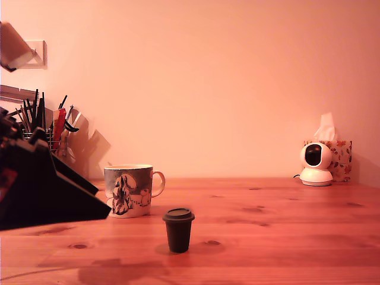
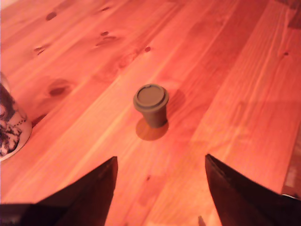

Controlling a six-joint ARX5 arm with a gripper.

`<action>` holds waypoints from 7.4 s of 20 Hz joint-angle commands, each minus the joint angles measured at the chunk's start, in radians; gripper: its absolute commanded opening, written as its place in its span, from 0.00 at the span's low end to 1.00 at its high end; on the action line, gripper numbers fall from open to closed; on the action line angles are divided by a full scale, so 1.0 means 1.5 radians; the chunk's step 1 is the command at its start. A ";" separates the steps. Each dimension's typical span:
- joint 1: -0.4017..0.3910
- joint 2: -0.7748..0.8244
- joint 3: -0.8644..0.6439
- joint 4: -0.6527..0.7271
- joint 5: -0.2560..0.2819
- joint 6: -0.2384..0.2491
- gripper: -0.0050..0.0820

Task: Pick up the coffee capsules on the table and drop them inside the coffee cup

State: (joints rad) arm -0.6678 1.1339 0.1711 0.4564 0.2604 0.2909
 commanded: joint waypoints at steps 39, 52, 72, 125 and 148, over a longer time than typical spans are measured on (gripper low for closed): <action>0.039 0.457 0.254 0.129 0.189 0.021 0.67; 0.029 0.505 0.280 0.132 0.205 0.034 0.61; 0.029 0.457 0.280 0.127 0.205 0.003 0.14; 0.182 0.409 0.825 -0.692 -0.040 -0.214 0.19; 0.206 0.496 0.851 -0.726 -0.037 -0.224 0.19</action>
State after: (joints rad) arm -0.3580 1.8538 1.4445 -0.6361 0.2035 -0.0433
